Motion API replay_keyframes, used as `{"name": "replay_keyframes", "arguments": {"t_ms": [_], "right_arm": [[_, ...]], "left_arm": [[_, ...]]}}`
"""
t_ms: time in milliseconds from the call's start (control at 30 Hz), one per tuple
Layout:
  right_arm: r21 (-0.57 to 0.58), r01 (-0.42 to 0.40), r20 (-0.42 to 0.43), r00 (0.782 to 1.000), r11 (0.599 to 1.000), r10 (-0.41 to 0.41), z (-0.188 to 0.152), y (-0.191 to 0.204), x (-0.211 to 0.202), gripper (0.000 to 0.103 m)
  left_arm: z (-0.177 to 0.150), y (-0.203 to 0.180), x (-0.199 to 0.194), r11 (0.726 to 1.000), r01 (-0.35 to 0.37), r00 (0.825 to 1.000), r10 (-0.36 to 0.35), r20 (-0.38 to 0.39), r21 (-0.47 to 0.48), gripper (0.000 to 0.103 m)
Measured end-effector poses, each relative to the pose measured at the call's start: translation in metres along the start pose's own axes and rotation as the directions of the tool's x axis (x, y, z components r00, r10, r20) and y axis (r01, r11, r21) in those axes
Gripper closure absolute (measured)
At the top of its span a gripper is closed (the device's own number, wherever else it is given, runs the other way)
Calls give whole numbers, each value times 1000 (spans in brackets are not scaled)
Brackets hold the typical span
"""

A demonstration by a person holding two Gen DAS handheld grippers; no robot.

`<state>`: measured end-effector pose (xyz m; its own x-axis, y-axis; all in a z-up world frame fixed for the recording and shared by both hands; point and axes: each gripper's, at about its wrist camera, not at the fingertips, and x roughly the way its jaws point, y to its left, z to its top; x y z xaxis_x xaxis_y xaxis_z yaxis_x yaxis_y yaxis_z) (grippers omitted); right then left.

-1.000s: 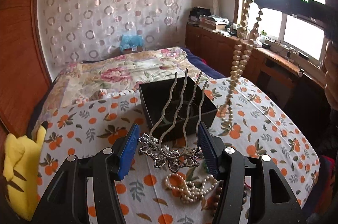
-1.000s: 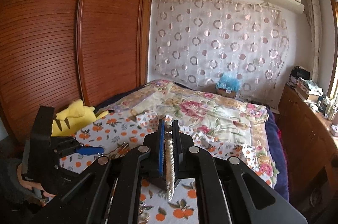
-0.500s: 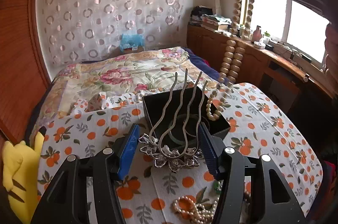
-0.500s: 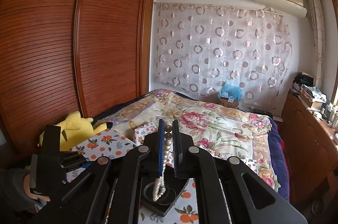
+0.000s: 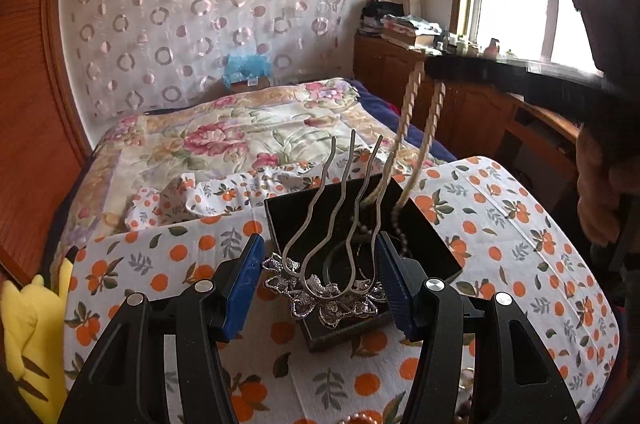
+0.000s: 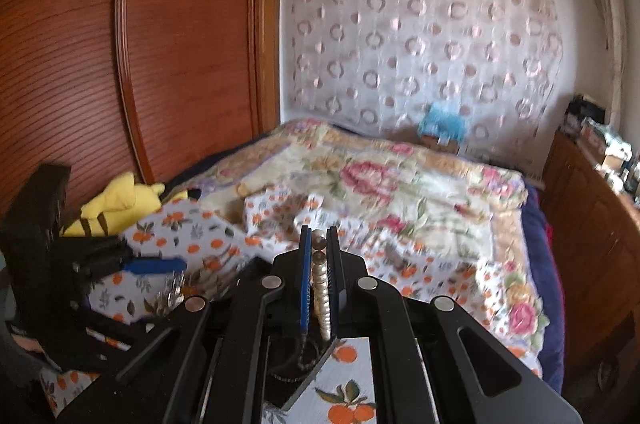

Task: Organize jewelry
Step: 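Carry hairpin and pearl strand into the black box with both tools, then release hairpin and pearls into the box and withdraw both tools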

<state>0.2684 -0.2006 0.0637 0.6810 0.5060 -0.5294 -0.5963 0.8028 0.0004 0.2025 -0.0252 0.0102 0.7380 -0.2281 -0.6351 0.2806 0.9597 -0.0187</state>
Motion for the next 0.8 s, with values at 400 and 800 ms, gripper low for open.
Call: {"name": "replay_keyframes", "arguments": {"t_ms": [400, 800], "right_arm": [[46, -45, -44, 998, 998, 47, -33, -9, 13, 94], [69, -24, -55, 998, 997, 28, -65, -17, -10, 94]], "left_arm": [[5, -11, 28, 999, 6, 999, -4, -50, 41, 49], [-3, -24, 47, 997, 8, 995, 1, -105, 81, 48]]}}
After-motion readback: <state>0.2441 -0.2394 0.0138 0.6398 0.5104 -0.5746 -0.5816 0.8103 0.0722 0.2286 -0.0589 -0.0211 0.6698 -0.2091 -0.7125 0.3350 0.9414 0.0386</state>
